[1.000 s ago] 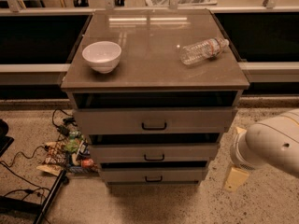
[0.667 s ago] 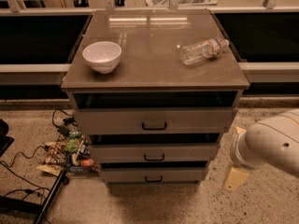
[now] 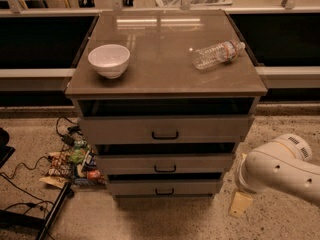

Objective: Open bottom drawer

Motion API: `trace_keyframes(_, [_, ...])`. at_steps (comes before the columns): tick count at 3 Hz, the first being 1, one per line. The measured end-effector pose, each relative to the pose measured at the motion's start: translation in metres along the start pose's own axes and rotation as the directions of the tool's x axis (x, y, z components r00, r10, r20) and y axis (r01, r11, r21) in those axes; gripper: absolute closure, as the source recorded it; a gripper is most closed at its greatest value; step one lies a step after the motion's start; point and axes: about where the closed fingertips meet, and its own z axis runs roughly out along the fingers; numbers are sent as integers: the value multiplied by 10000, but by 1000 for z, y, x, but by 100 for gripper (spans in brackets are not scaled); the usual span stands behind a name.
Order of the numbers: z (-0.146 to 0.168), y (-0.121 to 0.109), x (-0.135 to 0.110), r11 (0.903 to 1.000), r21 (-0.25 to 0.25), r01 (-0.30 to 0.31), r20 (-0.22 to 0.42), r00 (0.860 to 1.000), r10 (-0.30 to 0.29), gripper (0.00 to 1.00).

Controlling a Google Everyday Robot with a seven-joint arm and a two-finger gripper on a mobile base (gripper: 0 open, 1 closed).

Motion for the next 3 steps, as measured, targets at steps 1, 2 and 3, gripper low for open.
trace_keyframes(1, [53, 17, 12, 9987, -399, -332, -144, 9994, 326, 0])
trace_keyframes(2, [138, 44, 20, 9961, -821, -331, 545, 9978, 376, 0])
trace_keyframes(3, [138, 44, 20, 9961, -821, -330, 545, 9978, 376, 0])
